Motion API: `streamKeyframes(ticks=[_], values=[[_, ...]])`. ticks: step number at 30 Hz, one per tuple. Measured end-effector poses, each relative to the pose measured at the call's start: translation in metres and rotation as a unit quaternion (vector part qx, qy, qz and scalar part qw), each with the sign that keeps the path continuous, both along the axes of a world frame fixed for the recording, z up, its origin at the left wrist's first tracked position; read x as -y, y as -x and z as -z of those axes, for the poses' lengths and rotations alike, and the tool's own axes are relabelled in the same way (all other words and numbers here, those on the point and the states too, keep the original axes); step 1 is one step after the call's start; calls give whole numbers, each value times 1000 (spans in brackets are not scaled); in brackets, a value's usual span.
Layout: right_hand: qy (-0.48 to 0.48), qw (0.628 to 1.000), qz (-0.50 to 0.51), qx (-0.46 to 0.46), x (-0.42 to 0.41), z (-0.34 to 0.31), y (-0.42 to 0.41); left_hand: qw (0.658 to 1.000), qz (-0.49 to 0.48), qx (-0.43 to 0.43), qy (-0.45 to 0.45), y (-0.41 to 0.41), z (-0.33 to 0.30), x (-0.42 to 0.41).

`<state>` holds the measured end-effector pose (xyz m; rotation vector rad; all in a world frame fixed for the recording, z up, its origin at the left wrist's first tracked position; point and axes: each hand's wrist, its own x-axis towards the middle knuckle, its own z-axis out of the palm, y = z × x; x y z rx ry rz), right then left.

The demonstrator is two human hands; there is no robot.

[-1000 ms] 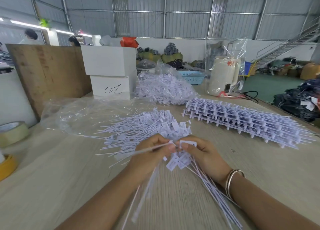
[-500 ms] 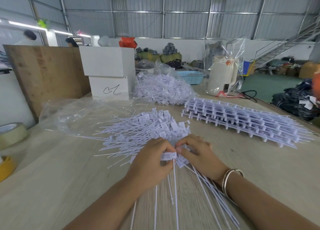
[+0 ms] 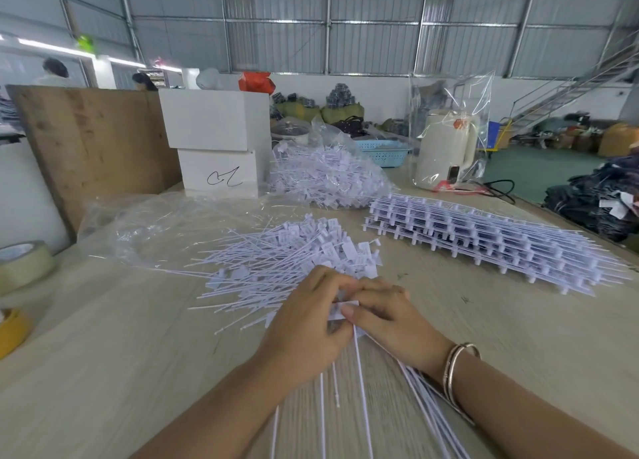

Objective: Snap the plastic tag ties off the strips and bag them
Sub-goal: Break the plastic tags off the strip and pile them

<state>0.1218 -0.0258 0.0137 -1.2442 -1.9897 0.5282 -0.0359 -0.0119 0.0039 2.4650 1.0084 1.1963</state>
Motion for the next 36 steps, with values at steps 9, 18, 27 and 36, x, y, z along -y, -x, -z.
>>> streamKeyframes(ticks=[9, 18, 27, 36], values=[[17, 980, 3, -198, -8, -1, -9, 998, -55, -9, 20, 3, -3, -1], [68, 978, -35, -193, -6, -1, -6, 999, -12, -10, 33, 6, -3, -2], [87, 974, -32, -205, -6, -1, -8, 997, -39, -70, -11, 8, -3, -3], [25, 994, -14, -106, -5, -2, -8, 993, -83, -69, 49, 10, -2, -7]])
